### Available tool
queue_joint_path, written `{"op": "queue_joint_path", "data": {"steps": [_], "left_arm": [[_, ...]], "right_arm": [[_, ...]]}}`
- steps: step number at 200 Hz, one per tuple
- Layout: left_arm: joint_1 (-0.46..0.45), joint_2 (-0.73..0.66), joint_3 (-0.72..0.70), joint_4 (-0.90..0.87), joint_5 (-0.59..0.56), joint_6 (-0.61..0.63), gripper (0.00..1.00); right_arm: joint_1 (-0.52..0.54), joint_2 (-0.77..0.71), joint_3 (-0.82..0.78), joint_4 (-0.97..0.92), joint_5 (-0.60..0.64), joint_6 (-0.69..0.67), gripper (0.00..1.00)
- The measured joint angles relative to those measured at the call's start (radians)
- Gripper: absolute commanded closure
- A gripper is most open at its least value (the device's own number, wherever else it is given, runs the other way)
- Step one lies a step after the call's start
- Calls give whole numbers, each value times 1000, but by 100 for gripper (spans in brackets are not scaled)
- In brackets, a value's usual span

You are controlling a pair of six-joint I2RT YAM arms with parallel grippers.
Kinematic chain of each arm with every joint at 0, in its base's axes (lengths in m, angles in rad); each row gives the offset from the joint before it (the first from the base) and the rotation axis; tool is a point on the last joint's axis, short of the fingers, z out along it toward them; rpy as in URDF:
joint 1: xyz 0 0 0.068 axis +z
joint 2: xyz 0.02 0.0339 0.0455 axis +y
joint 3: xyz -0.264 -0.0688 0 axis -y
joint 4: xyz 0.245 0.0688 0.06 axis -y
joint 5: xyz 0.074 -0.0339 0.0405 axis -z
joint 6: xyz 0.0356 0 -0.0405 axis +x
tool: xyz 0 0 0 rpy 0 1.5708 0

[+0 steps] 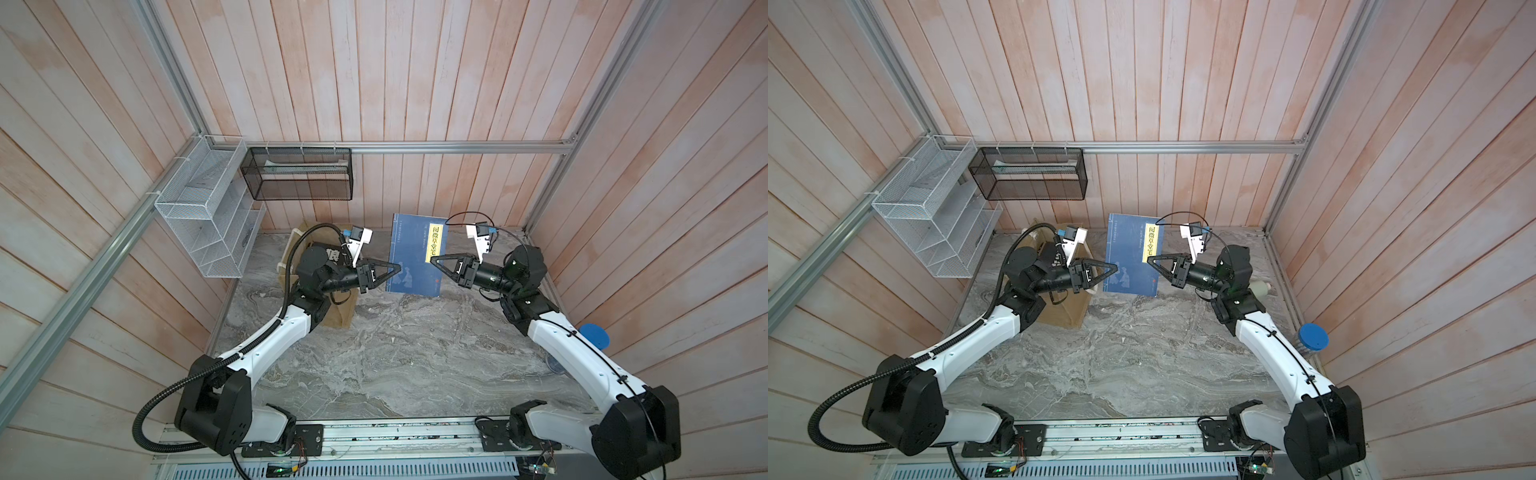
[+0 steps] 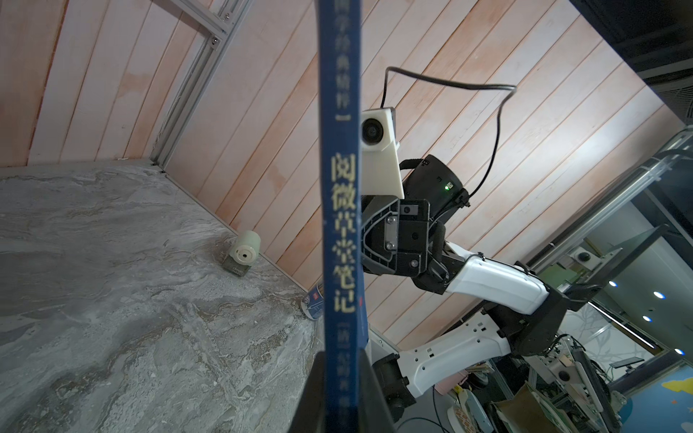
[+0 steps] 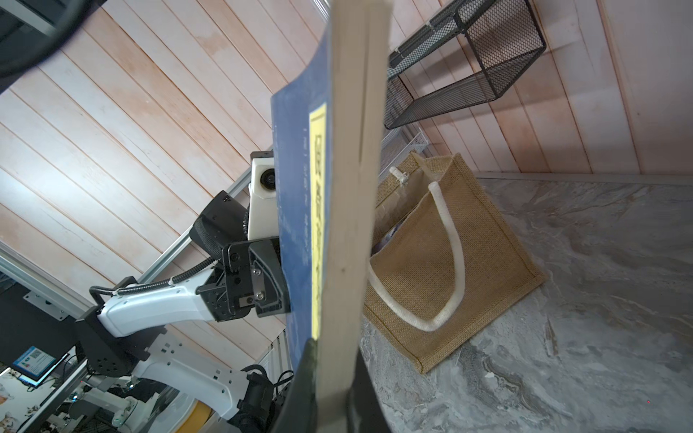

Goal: Put the books into the canvas bag
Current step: Pick up the book from the center of the board.

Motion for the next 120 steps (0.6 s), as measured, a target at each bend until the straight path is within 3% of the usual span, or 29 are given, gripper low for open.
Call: {"op": "queue_joint_path", "data": {"steps": [18, 43, 59, 72, 88, 105, 120], "left_arm": [[5, 0, 21, -39, -17, 3, 77], [29, 6, 57, -43, -34, -29, 76], [48, 16, 71, -18, -33, -72, 96], [60, 23, 72, -6, -24, -105, 100], [69, 24, 72, -13, -25, -114, 100], [98, 11, 74, -48, -26, -109, 100], [139, -11, 92, -127, -40, -78, 100]], "right_arm": [[11, 0, 6, -23, 24, -20, 100], [68, 9, 22, -80, 64, -68, 100], [90, 21, 27, -93, 84, -76, 100], [94, 28, 30, -93, 95, -75, 91], [101, 38, 42, -106, 111, -72, 65], [103, 61, 82, -154, 161, -89, 54], [108, 96, 140, -201, 204, -103, 51]]}}
